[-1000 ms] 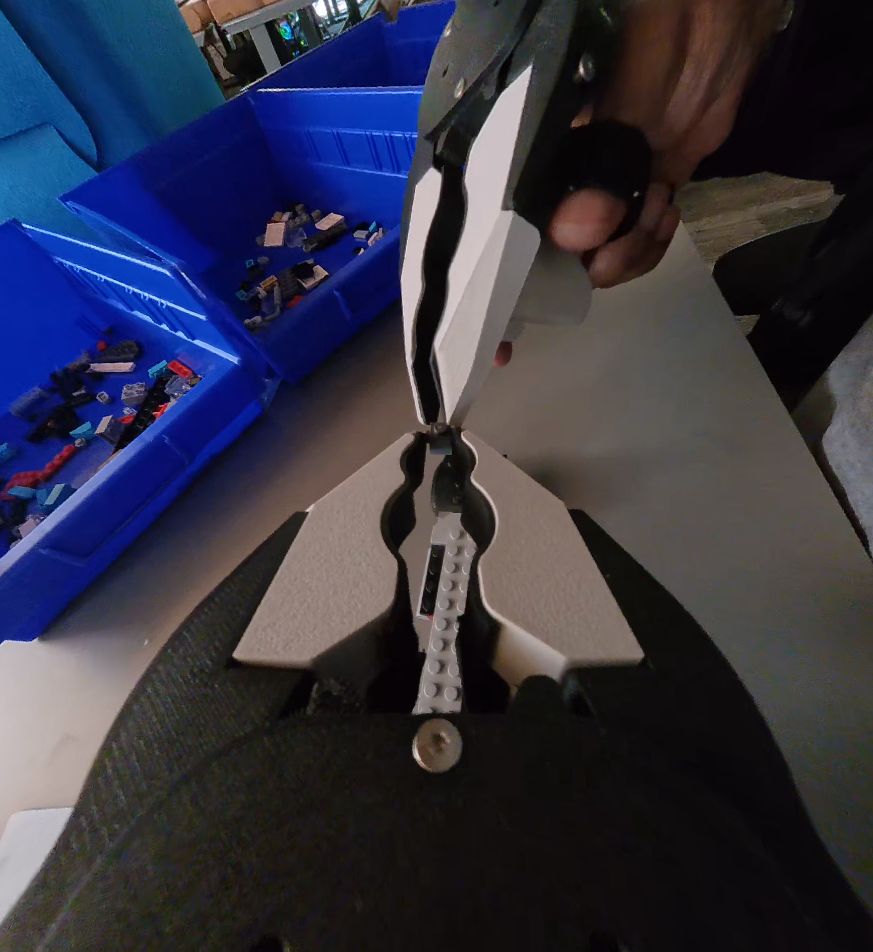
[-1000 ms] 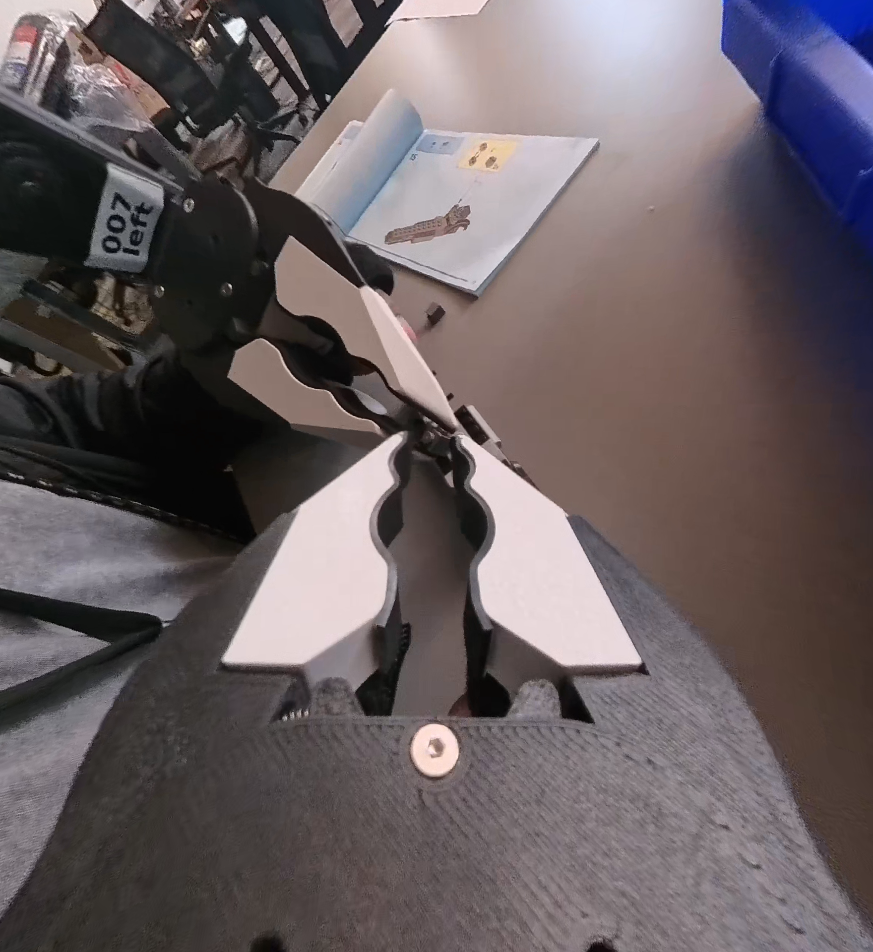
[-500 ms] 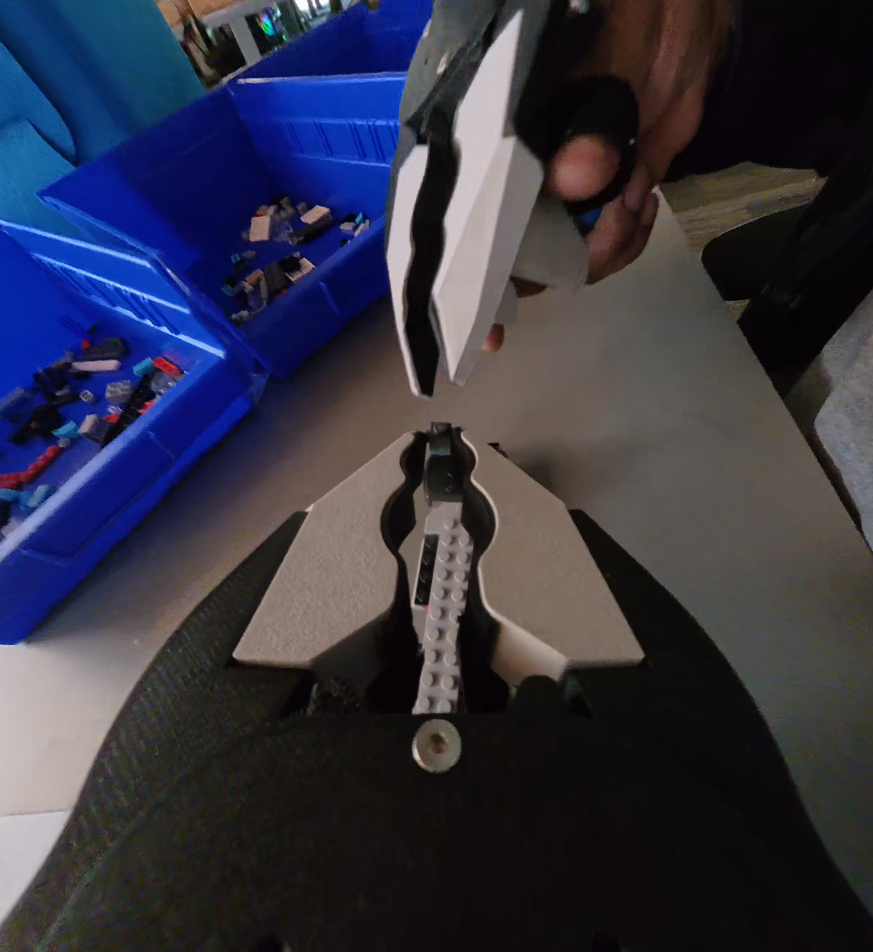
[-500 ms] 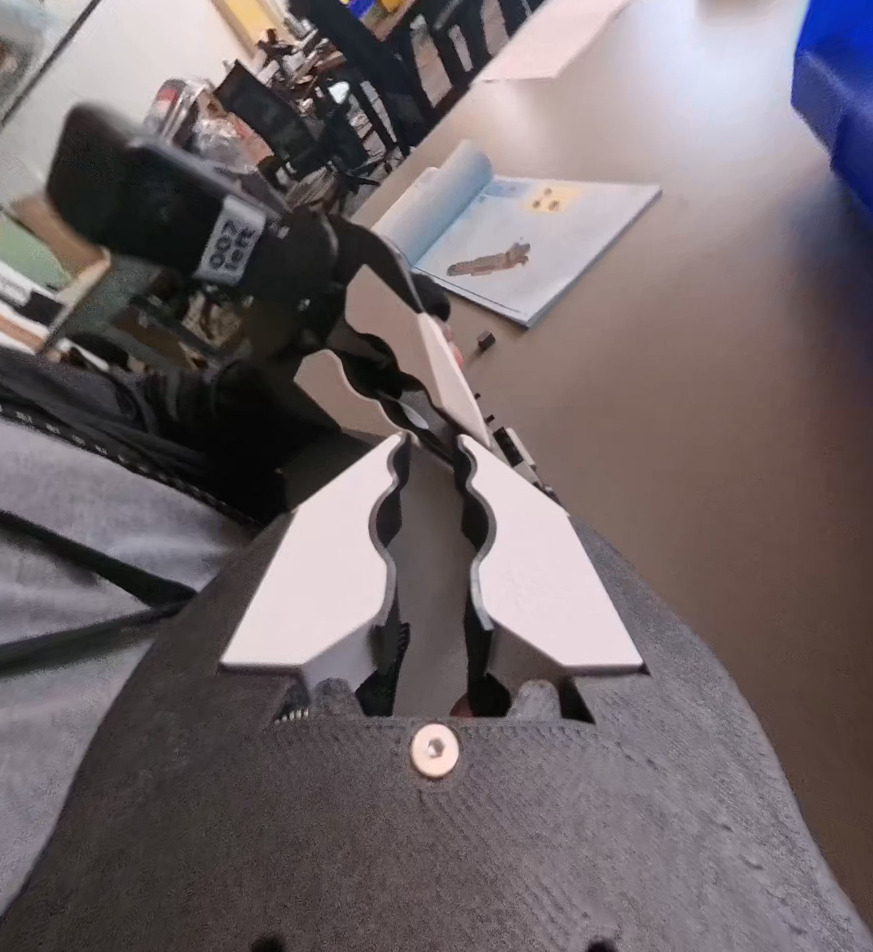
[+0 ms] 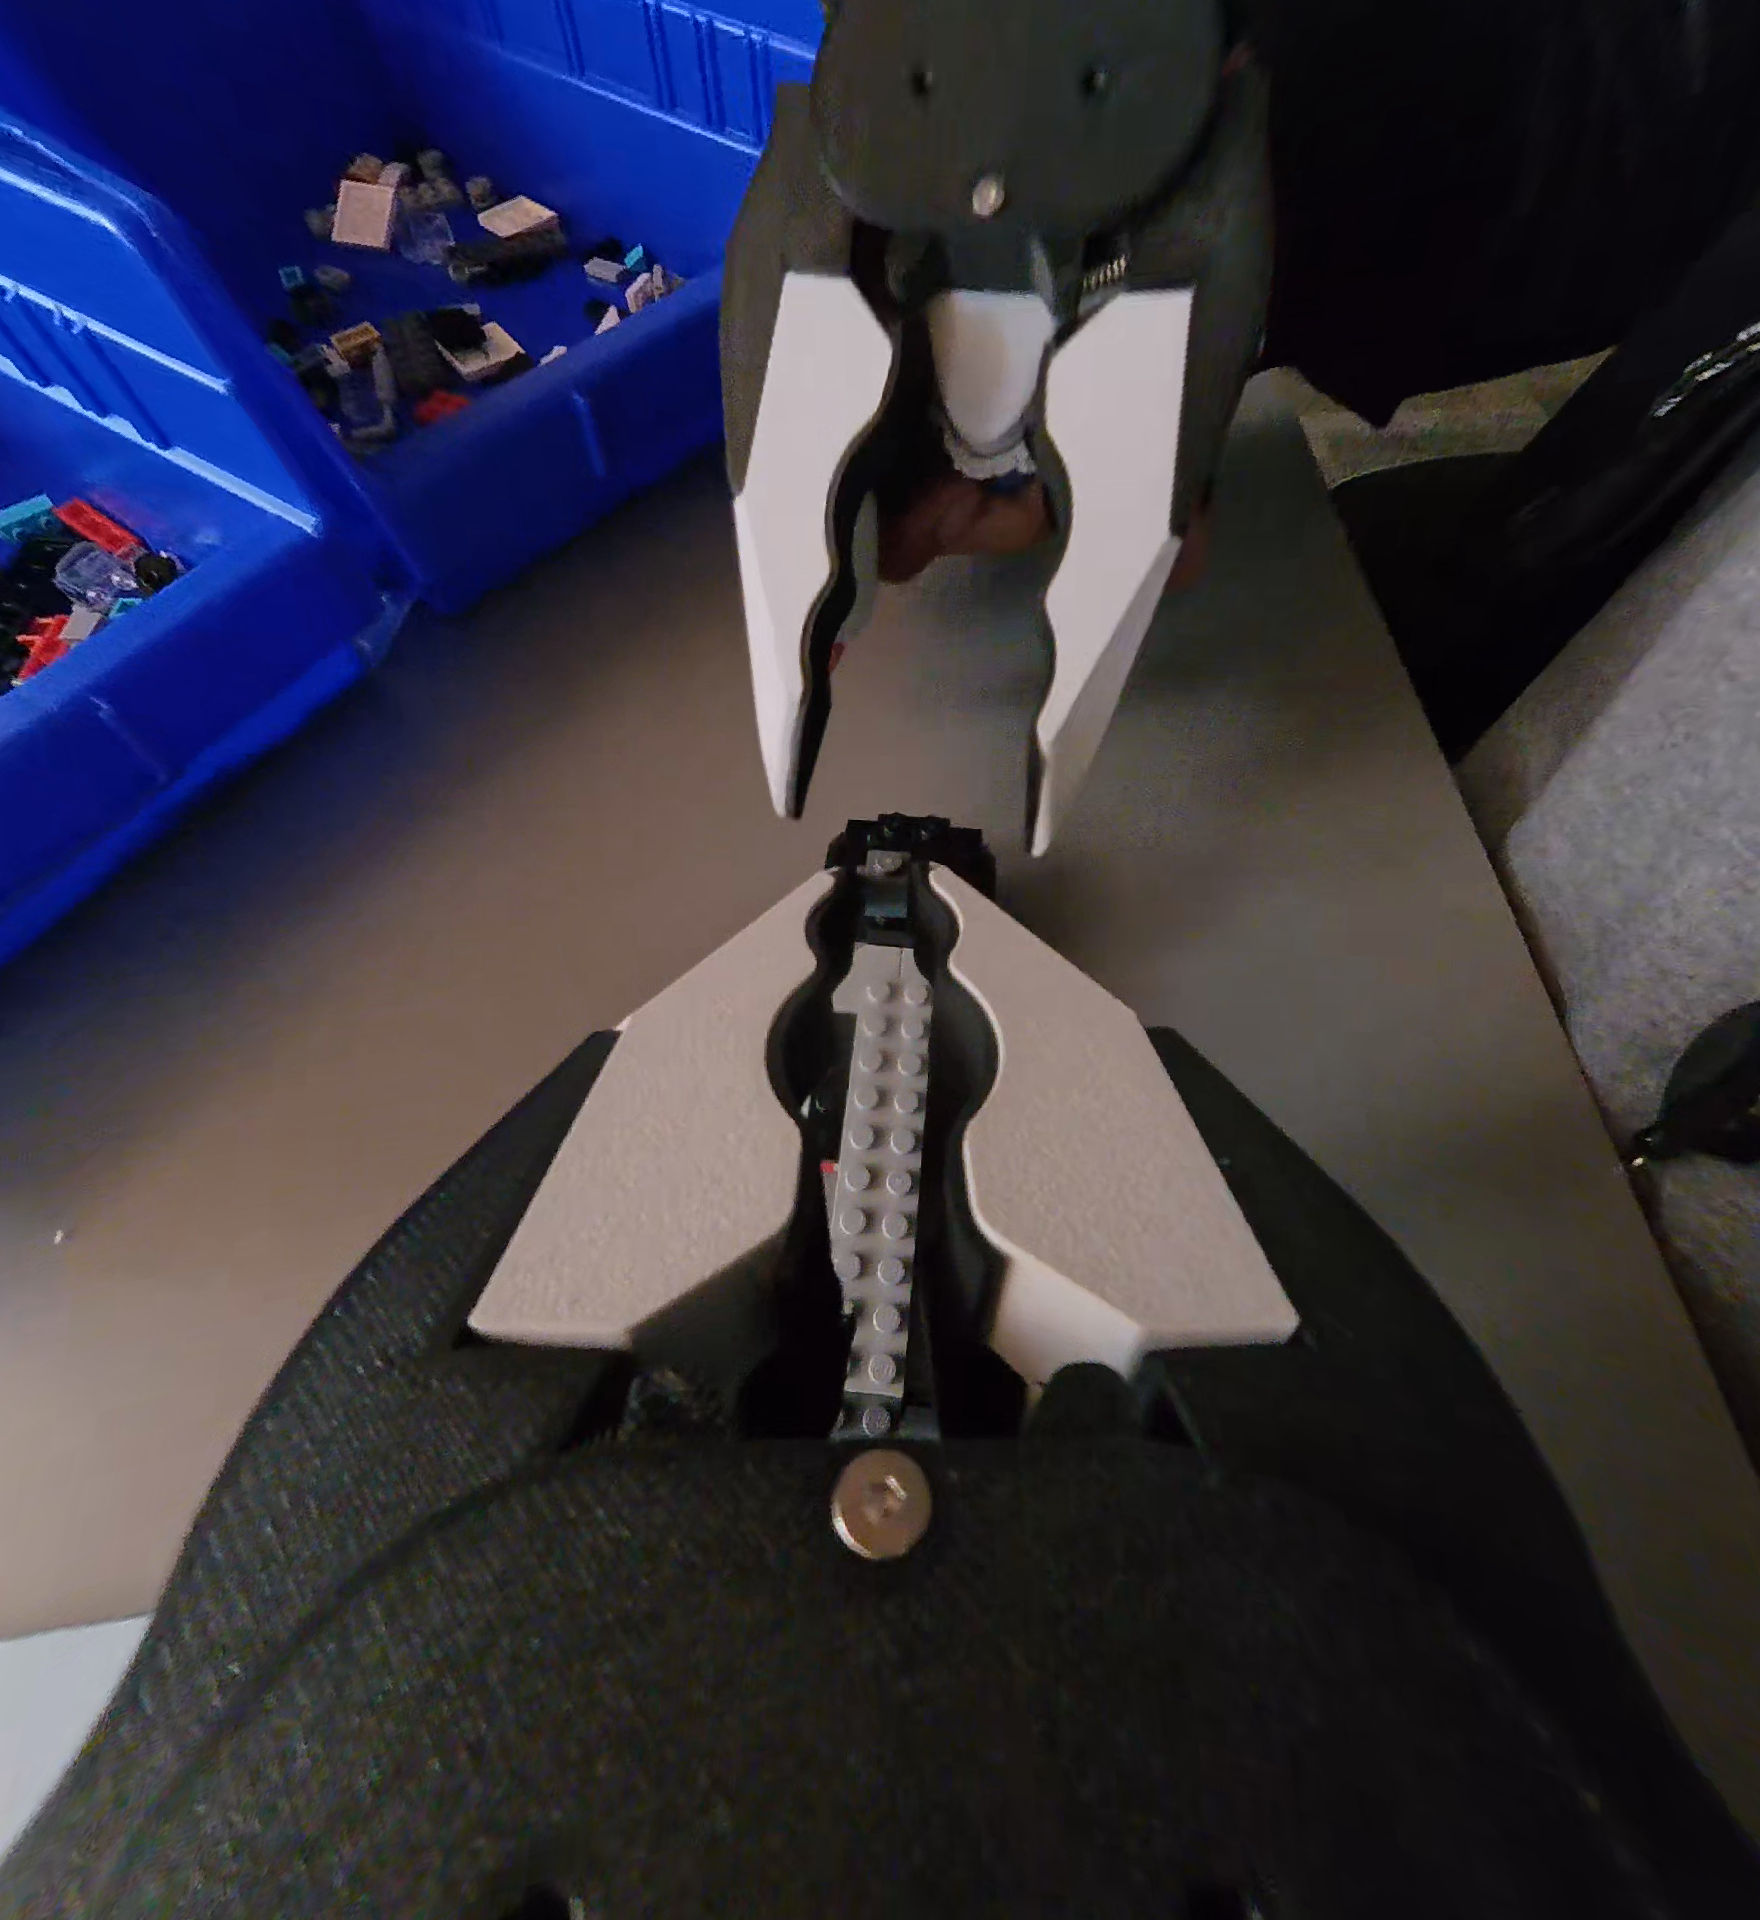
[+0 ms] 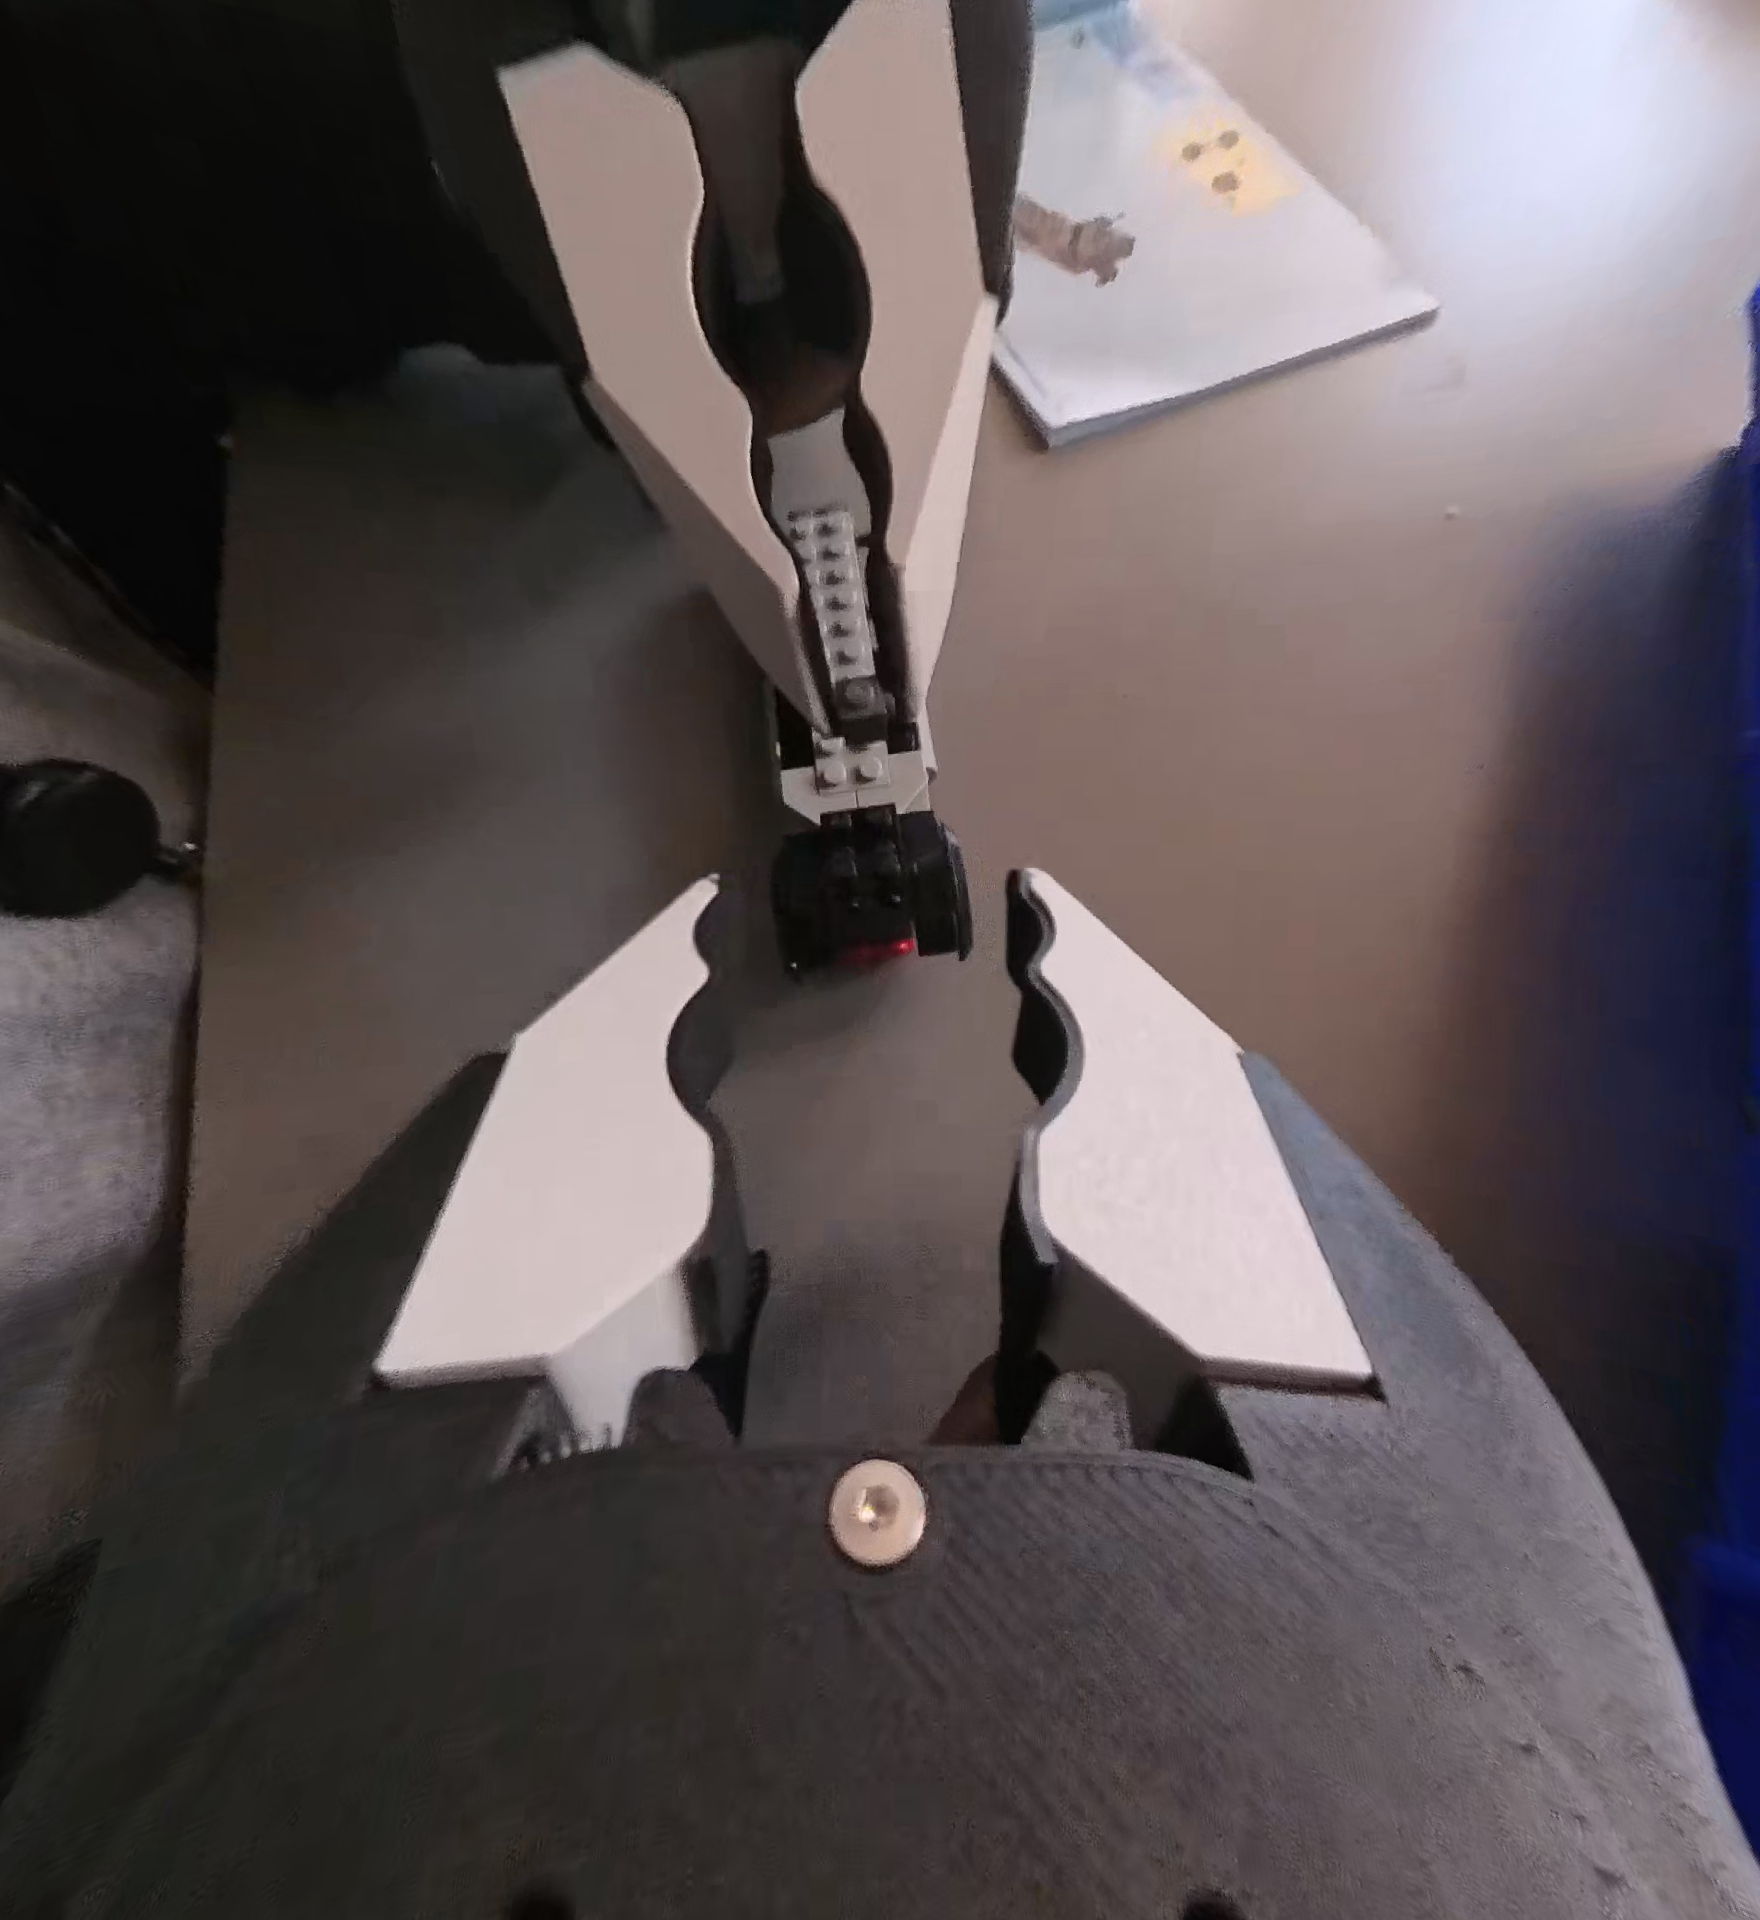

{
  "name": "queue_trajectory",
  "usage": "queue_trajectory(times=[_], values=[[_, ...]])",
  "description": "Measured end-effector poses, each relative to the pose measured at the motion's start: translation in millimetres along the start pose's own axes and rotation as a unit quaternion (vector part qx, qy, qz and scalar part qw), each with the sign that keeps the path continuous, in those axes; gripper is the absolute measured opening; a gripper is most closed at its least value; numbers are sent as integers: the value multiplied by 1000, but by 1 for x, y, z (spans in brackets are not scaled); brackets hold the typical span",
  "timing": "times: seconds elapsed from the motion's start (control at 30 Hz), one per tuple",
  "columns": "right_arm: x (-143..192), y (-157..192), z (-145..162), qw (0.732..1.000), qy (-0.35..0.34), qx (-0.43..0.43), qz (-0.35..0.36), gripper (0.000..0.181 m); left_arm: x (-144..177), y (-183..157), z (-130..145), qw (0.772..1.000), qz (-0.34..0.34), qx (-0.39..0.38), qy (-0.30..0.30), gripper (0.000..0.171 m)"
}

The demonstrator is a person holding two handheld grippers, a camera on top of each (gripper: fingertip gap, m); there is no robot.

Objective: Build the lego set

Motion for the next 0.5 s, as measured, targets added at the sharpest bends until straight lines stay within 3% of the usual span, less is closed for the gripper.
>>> queue_trajectory(times=[0.13, 0.23, 0.5], values=[[-13, -2, 5, 999, 37, 12, -7, 64, -1, -1, -1, 1000, 10, 6, -4, 9], [-18, -5, 3, 998, 52, 25, 3, 55, -4, 0, -2, 1000, 15, 4, 3, 9], [-19, -10, -6, 1000, 17, 19, 5, 47, -4, 5, -3, 1000, 19, 10, 10, 9]])
Point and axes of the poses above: each gripper's, where its closed fingertips meet, x back along the fingers, z out of its underside, y = z × x across the jaws, the point moved 8 cm from there along x, back along the fingers, and after that the axes turned 13 degrees about -z, right-handed, at the moved point
